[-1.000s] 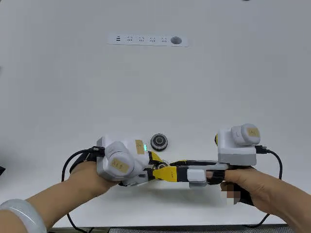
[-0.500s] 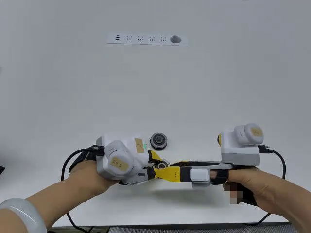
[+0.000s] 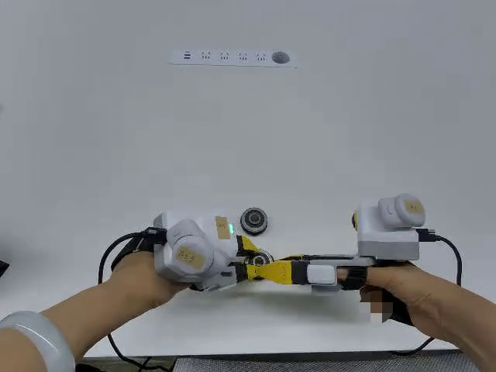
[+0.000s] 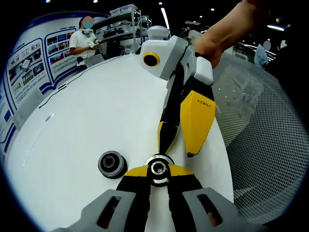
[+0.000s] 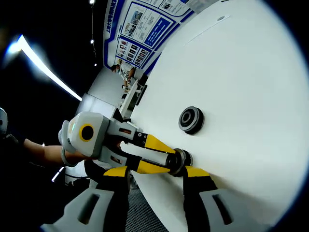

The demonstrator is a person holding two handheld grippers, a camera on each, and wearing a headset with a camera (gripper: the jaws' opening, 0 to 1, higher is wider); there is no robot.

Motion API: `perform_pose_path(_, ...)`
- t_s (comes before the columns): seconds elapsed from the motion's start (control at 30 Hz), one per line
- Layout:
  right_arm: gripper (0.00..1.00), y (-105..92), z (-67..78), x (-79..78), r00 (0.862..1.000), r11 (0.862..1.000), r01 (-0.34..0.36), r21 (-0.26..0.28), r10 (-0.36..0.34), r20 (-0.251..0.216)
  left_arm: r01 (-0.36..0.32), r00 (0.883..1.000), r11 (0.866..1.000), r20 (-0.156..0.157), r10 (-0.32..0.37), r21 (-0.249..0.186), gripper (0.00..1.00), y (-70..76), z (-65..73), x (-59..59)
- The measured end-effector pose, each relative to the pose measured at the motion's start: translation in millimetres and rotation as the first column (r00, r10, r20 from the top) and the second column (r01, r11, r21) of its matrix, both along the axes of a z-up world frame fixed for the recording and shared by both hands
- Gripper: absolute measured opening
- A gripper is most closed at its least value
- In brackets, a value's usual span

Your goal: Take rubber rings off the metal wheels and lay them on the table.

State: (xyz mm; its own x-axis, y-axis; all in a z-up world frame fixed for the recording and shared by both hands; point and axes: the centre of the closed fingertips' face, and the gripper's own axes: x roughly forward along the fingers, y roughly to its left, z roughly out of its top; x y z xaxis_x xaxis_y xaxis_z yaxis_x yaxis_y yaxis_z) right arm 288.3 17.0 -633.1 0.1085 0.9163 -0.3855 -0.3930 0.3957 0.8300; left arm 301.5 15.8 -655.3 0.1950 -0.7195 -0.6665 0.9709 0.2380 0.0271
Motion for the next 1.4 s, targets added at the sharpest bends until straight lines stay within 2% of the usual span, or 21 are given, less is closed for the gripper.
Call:
perform_pose_path(0.67,0.11,-10.5,-21.7,10.0,0.999,0.993,0.042,-0.112,-0.04,0.018,-0.001,1.0,1.0,0.0,0.001,-0.002,0.13,-1.1,2.1,-0.8)
perform_pose_path(1.07,0.04,-13.7,-27.4,11.7,0.999,0.989,0.049,-0.142,-0.046,0.026,0.0,1.0,1.0,-0.001,0.0,-0.002,0.13,0.3,-0.3,0.5)
perform_pose_path(1.4,0.04,-14.4,-28.4,12.1,0.998,0.99,0.07,-0.127,-0.07,0.004,0.002,1.0,1.0,0.0,-0.002,-0.001,0.12,0.9,-1.7,0.8)
